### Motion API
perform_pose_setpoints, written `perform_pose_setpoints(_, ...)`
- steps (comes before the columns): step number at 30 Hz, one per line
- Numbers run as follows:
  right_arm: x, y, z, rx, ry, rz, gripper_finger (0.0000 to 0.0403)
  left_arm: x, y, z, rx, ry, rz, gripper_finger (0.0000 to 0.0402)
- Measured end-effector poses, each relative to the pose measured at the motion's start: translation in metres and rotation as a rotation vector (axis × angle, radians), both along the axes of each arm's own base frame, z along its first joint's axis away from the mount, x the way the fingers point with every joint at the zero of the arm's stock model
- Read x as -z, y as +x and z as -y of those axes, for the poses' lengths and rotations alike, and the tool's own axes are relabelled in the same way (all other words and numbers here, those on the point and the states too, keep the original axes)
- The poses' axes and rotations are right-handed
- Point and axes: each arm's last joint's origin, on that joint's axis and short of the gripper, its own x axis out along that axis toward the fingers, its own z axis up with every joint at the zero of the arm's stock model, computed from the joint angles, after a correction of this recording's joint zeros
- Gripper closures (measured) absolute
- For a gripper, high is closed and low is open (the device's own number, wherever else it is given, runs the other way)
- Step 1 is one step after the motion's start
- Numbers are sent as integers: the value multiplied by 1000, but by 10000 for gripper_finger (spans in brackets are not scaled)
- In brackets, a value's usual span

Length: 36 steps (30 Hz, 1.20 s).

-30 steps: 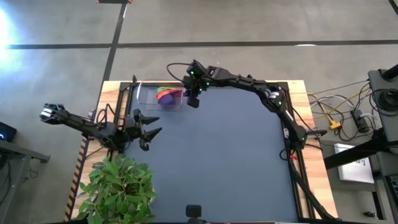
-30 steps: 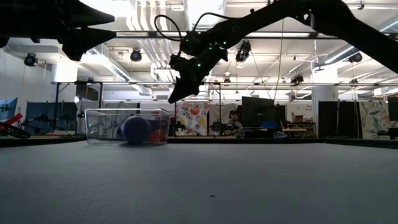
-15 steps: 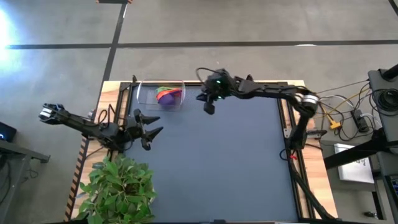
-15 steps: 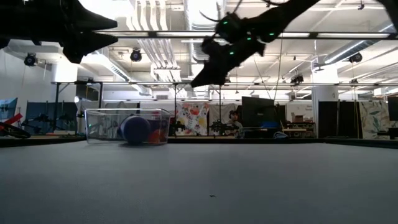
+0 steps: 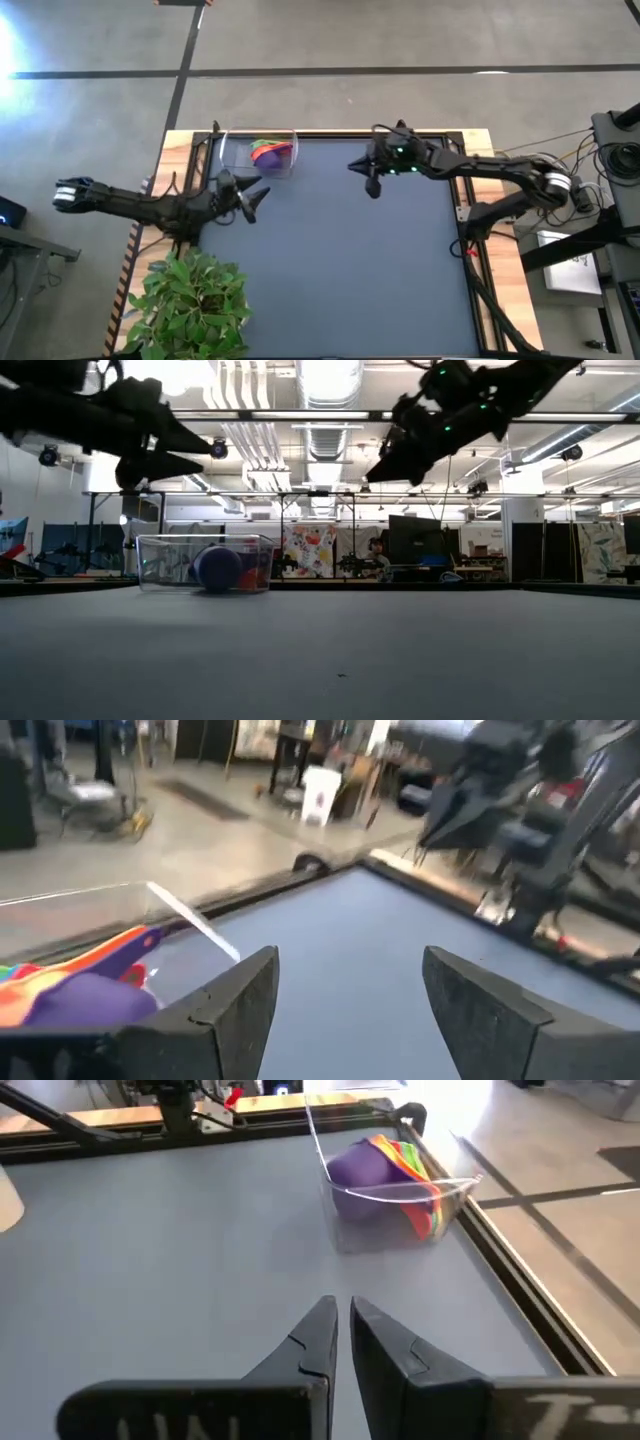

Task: Nest measuring cups in basket
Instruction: Remove the nested measuring cups from the transparent bin

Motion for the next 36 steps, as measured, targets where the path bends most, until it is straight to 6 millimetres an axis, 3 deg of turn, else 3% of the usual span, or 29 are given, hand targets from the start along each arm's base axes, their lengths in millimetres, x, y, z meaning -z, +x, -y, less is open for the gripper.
perform_pose_setpoints(9,0,-36,-17,24,2,43,381,-61,7,-50,-161,-93,-379,170)
perform_pose_setpoints(15,14,-47,-22,28,22,16,381,-87,17,-82,-46,-148,-458,171)
perform_pose_setpoints(24,28,-51,-24,36,59,-18,381,-78,33,-132,-49,-281,-688,152)
perform_pose_setpoints(36,32,-52,-25,21,36,-32,381,-42,50,-195,-71,-431,-874,110)
